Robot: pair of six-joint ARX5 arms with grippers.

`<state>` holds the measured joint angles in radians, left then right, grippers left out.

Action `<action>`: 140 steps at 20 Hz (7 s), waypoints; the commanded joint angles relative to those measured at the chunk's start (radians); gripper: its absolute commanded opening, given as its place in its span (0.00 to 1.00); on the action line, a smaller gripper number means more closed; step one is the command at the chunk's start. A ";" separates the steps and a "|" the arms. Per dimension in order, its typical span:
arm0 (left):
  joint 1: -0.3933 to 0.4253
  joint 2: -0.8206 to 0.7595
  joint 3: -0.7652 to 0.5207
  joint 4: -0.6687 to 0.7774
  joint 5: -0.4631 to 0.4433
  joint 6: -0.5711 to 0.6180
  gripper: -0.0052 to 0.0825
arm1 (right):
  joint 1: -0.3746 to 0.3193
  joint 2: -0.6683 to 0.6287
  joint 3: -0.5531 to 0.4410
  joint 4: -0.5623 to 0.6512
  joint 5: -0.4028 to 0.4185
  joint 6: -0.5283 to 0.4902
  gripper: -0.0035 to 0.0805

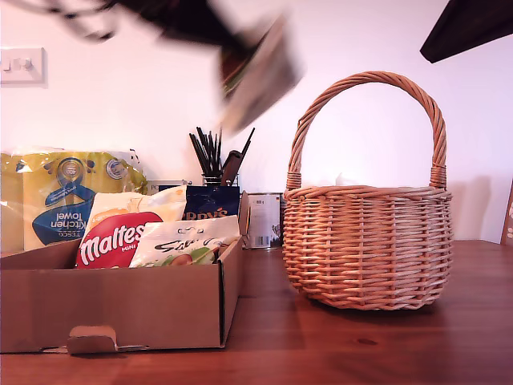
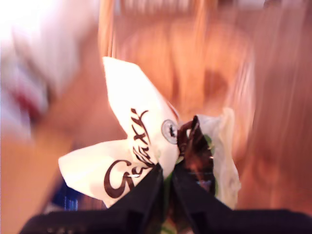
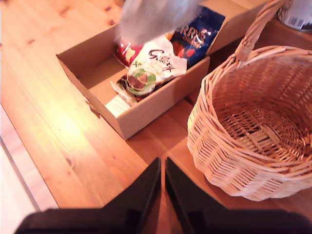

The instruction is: Move the bags of Easter eggs from the cardboard box on the left into the woven basket on the right side.

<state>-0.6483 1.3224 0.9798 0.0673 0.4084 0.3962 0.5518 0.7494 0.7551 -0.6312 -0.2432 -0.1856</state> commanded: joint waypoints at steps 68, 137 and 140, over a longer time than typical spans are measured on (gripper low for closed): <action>0.142 0.256 -0.177 -0.103 -0.122 0.295 0.93 | -0.003 -0.087 -0.007 -0.070 0.148 -0.032 0.03; 0.147 0.277 -0.151 -0.216 -0.153 0.266 0.95 | -0.003 -0.087 -0.007 -0.069 0.148 -0.032 0.03; 0.147 0.309 -0.151 -0.133 -0.158 0.262 0.95 | -0.003 -0.087 -0.007 -0.069 0.148 -0.032 0.03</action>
<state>-0.5030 1.6238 0.8448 -0.0925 0.2493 0.6628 0.5514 0.6651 0.7551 -0.7044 -0.0944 -0.2115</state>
